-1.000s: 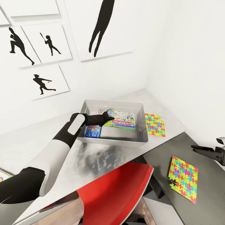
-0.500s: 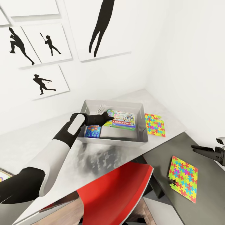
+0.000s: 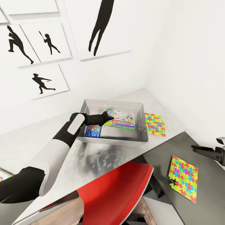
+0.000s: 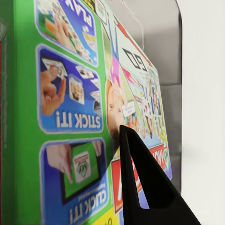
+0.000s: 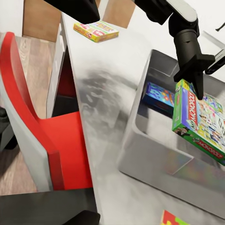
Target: Put all the toys in the child's room - the three board games (two on the bed and one on the table), the two jigsaw puzzles on the table, and the tennis ball on the table - inside the toy box on the table in the child's room.
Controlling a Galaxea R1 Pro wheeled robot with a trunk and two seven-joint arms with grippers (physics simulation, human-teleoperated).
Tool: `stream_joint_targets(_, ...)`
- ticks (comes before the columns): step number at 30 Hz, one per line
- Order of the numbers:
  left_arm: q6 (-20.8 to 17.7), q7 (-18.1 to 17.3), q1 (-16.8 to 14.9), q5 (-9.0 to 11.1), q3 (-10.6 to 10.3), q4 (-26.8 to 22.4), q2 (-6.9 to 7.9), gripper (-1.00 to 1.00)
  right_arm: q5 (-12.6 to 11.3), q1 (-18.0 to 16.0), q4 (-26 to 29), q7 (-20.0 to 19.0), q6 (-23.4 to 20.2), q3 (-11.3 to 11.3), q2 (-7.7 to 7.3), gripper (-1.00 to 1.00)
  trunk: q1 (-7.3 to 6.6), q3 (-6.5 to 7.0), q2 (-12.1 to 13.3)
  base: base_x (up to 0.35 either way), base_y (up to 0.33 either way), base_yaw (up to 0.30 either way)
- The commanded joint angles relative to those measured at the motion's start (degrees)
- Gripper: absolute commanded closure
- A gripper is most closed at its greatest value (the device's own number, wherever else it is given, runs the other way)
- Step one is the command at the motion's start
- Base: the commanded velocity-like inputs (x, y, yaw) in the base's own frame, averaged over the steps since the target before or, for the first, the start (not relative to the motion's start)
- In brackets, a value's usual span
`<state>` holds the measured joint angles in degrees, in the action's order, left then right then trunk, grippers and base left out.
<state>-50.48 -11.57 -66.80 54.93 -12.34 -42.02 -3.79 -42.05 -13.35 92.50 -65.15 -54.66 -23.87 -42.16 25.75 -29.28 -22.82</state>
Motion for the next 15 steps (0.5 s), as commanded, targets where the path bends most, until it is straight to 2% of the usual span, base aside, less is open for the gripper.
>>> stream_joint_targets(1,-0.13,-0.46,-0.16,-0.45,0.01,0.04,0.00,1.00,-0.07,-0.04,0.01,-0.12,-0.26,0.00,-0.01,-1.00,0.03,-0.16,-0.10,0.000,0.000,0.000)
stream_joint_targets(15,-1.30,-0.20,-1.22,-0.61,-0.01,0.09,-0.07,1.00,-0.12,-0.03,0.05,-0.15,-0.27,0.05,0.27,-1.00,0.03,-1.36,-0.10,0.000,0.000,0.000)
